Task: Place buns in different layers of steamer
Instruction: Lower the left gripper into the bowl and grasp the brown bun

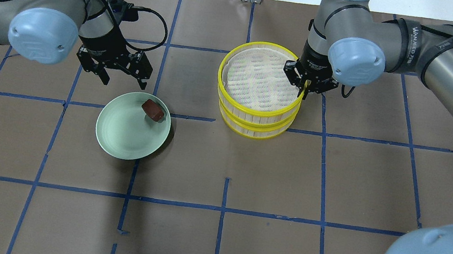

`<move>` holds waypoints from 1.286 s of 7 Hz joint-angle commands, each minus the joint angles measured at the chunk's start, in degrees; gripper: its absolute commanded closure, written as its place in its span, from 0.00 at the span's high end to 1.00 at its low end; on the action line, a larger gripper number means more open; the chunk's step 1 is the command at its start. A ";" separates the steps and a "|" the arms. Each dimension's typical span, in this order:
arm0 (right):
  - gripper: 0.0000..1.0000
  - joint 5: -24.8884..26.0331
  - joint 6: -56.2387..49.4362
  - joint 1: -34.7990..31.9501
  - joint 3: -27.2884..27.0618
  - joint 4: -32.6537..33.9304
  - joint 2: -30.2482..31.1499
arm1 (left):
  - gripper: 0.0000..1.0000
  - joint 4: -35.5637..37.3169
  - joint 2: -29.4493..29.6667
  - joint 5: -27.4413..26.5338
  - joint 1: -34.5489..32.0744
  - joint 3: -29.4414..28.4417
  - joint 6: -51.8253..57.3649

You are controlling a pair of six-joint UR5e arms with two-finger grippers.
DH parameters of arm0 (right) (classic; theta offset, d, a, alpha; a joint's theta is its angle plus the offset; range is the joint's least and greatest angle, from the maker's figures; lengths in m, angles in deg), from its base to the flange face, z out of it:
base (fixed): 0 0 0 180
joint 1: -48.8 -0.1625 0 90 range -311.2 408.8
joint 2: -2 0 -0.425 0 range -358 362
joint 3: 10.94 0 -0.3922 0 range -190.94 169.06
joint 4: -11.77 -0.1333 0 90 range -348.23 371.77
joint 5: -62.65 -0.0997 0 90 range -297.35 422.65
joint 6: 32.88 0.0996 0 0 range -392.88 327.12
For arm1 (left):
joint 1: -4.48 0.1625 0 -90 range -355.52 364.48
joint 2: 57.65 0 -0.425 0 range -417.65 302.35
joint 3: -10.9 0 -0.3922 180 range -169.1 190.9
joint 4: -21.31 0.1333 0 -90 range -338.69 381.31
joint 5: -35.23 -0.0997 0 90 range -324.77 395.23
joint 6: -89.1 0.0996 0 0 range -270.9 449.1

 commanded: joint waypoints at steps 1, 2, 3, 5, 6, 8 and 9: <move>0.15 -0.10 -0.71 -0.01 -0.26 0.06 -0.18 | 1.00 2.97 3.26 1.48 -0.98 0.38 -3.91; 0.15 0.08 -0.80 -0.01 -0.35 0.15 -0.44 | 1.00 6.03 4.66 1.57 -1.25 1.86 -4.00; 0.15 0.42 -0.80 -0.01 -0.35 0.15 -0.44 | 1.00 10.76 6.24 1.57 -1.25 4.22 -4.00; 0.15 0.60 -1.24 -0.01 -0.44 0.06 -0.44 | 1.00 12.38 7.83 1.74 -1.25 5.39 -6.36; 0.15 0.69 -1.15 -0.01 -0.18 0.06 -0.44 | 0.99 12.99 8.27 2.62 -1.25 5.83 -6.55; 0.16 0.60 -0.98 -0.01 -0.35 0.06 -0.44 | 0.93 13.18 9.24 3.94 -1.25 6.18 -6.55; 0.16 0.60 -0.80 -0.01 -0.44 0.15 -0.53 | 0.62 13.35 9.24 3.77 -1.25 6.18 -6.46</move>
